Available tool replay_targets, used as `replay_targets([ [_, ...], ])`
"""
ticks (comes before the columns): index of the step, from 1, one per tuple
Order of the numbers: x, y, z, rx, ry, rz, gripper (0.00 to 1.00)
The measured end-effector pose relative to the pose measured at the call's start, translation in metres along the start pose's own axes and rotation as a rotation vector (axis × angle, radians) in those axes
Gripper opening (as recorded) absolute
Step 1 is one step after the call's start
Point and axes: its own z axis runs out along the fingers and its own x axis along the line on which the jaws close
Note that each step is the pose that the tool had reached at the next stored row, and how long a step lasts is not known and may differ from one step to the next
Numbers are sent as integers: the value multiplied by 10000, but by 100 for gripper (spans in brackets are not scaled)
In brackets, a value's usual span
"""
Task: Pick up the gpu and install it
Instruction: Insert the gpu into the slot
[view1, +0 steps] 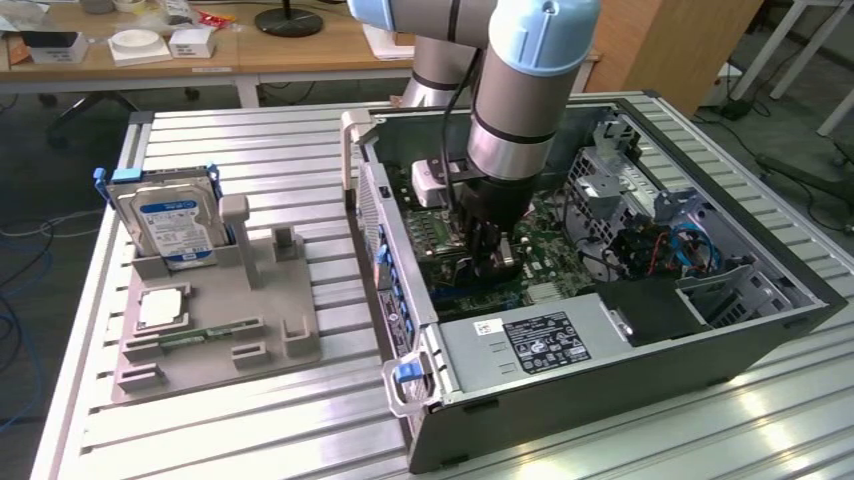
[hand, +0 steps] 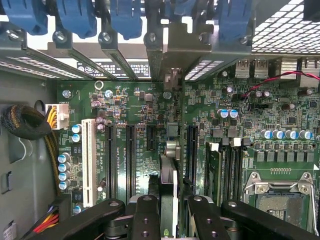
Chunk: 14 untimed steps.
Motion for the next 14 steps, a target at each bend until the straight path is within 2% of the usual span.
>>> replay_targets([
  [14, 0, 5, 8, 1, -1, 1, 26],
])
